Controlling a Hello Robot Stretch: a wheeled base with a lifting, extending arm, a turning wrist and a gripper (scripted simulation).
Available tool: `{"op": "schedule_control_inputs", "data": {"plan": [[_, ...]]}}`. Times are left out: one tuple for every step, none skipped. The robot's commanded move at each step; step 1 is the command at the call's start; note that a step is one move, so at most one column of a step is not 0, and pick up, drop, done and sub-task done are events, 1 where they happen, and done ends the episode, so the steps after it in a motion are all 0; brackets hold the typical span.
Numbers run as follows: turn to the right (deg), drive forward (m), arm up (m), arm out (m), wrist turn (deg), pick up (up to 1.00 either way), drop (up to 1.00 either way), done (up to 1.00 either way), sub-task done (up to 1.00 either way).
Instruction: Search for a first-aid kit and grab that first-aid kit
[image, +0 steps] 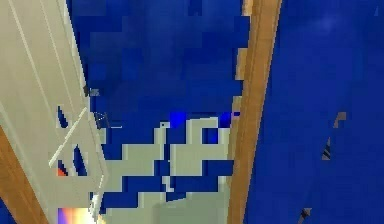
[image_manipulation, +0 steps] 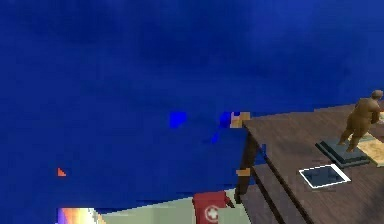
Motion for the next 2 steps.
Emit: {"op": "schedule_control_inputs", "data": {"plan": [[0.0,0.00,0.00,0.00,45.0,0.00,0.00,0.00,0.00],[0.0,0.00,0.00,0.00,45.0,0.00,0.00,0.00,0.00]]}}
